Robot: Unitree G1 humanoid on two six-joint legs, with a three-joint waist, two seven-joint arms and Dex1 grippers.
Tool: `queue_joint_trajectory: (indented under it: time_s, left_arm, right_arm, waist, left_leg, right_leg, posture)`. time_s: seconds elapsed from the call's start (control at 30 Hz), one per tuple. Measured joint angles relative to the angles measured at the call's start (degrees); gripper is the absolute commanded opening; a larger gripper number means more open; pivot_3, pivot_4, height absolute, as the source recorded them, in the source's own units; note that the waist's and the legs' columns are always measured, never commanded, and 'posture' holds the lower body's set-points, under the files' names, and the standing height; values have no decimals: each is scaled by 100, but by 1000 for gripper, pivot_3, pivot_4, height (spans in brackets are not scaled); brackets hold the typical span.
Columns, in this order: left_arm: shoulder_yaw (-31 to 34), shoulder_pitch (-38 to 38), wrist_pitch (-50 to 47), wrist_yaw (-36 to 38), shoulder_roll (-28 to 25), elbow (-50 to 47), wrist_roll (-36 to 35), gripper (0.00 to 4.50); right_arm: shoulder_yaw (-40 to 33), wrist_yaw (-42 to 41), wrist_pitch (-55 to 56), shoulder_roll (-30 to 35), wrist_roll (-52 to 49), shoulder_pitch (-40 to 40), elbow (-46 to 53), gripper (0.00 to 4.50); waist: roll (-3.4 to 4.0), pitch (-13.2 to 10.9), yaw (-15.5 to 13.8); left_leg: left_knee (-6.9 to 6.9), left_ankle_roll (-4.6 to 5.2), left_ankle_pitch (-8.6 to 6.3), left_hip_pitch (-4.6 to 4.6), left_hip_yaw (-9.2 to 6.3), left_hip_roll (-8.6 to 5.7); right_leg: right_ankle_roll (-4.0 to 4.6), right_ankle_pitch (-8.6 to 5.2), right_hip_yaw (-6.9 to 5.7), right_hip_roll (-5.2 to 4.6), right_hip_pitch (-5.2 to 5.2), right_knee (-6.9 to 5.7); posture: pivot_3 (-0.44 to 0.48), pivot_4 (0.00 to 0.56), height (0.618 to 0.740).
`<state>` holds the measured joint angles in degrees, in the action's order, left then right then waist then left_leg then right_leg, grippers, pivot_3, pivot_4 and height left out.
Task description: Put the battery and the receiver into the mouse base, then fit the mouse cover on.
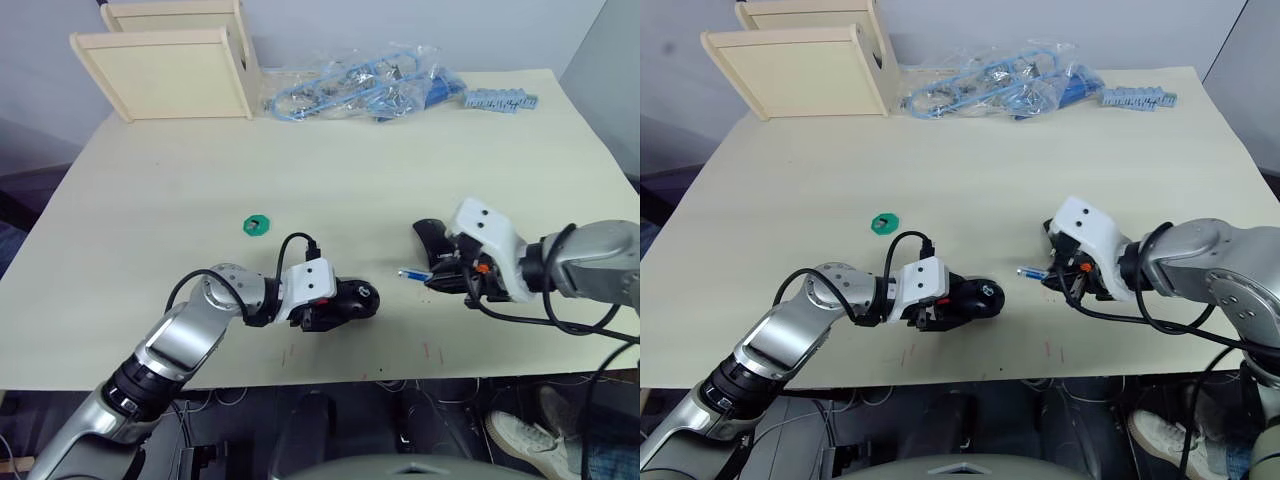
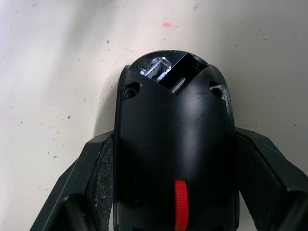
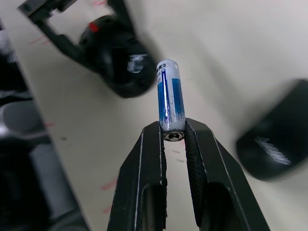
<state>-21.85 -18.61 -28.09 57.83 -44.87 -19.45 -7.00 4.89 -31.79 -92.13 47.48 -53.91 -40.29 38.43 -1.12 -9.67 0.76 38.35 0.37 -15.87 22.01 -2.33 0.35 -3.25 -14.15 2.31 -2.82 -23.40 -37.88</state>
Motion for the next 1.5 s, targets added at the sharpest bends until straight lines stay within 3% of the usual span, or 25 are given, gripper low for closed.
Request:
queue_joint_trajectory:
  time_s: [0.27,0.8,1.5]
  left_arm:
    - [40,-55,147,105,18,184,7,2935]
    - [23,-185,-658,110,1,-240,10,2935]
    - [36,-146,-825,66,-19,-359,11,2935]
  right_arm:
    - [623,812,-1,-526,-569,-277,-667,52]
    - [1203,2830,-1,-1230,-2182,-609,-1796,52]
    - [1586,3856,-2,-1705,-2594,-827,-2594,52]
  waist:
    - [15,10,30]
    - [13,8,39]
    - [14,8,95]
  left_leg:
    - [0,0,0,-8,2,3]
    - [0,0,0,2,-3,3]
    - [0,1,0,3,-3,3]
  right_leg:
    - [0,0,3,6,1,-10]
    - [0,1,-1,5,-4,-7]
    - [0,0,-1,5,-4,-6]
  posture:
    - [0,150,740]
    - [0,150,740]
    - [0,150,740]
